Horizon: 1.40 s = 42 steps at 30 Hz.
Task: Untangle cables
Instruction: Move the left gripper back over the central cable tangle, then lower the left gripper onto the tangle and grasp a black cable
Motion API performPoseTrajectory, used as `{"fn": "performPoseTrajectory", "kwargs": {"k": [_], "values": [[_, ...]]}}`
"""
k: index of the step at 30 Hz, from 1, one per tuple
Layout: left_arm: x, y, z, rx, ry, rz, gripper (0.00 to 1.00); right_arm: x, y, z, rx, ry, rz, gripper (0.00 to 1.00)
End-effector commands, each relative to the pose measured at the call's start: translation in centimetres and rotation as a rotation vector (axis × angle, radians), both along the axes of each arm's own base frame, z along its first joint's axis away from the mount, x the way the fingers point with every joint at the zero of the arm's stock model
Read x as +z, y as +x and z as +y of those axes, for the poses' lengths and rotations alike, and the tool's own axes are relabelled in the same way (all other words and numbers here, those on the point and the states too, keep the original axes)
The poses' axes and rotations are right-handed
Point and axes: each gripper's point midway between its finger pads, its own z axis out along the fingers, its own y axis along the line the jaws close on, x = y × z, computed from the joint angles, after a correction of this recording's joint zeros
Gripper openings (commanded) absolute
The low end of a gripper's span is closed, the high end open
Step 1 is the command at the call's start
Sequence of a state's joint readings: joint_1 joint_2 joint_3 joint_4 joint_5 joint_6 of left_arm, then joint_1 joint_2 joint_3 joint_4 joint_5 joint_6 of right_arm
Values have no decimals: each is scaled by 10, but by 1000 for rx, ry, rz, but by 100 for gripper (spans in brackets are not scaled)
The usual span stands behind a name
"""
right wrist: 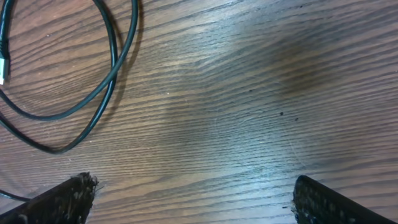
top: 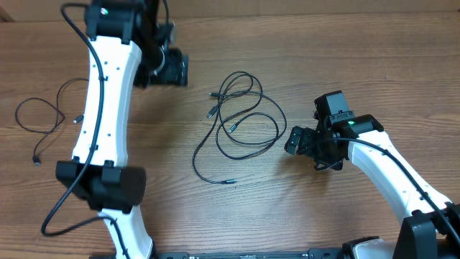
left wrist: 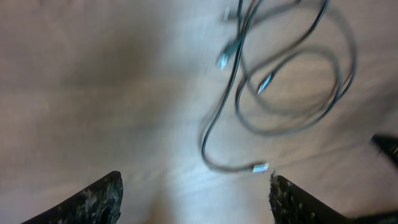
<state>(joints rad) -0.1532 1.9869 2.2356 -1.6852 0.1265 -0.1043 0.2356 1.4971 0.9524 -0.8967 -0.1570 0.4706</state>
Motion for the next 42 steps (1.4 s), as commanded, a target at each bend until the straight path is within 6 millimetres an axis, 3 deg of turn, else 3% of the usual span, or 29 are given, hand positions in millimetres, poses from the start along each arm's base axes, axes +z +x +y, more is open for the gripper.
{"fn": "performPoseTrajectory", "kwargs": {"k": [1, 3, 5, 7, 10, 15, 22, 27, 30, 34, 37, 42], "values": [[8, -42, 12, 45, 32, 25, 75, 1, 4, -8, -15, -44, -21, 100], [-3, -69, 16, 53, 42, 86, 75, -1, 3, -17, -58, -91, -14, 100], [-13, -82, 18, 51, 45, 104, 75, -2, 1, -26, -110, -132, -3, 100], [-24, -88, 17, 46, 41, 84, 75, -3, -3, -37, -169, -186, 13, 100], [-48, -92, -3, -8, -3, 7, 76, -4, -13, -65, -293, -269, 61, 100], [-71, -73, -53, -141, -70, -124, 75, -4, -20, -96, -411, -267, 114, 100], [-88, -42, -151, -463, -131, -375, 76, -5, -25, -121, -496, -229, 152, 100], [-124, -48, -200, -704, -105, -398, 77, -5, -25, -125, -510, -228, 149, 100], [-165, -52, -201, -794, -2, -340, 77, -5, -24, -125, -510, -228, 147, 100], [-197, -56, -195, -807, 27, -255, 79, -5, -24, -125, -510, -228, 147, 100], [-208, -54, -192, -799, 34, -234, 78, -5, -24, -125, -510, -228, 147, 100], [-209, -46, -197, -795, 24, -268, 70, -5, -24, -125, -510, -227, 148, 100]]}}
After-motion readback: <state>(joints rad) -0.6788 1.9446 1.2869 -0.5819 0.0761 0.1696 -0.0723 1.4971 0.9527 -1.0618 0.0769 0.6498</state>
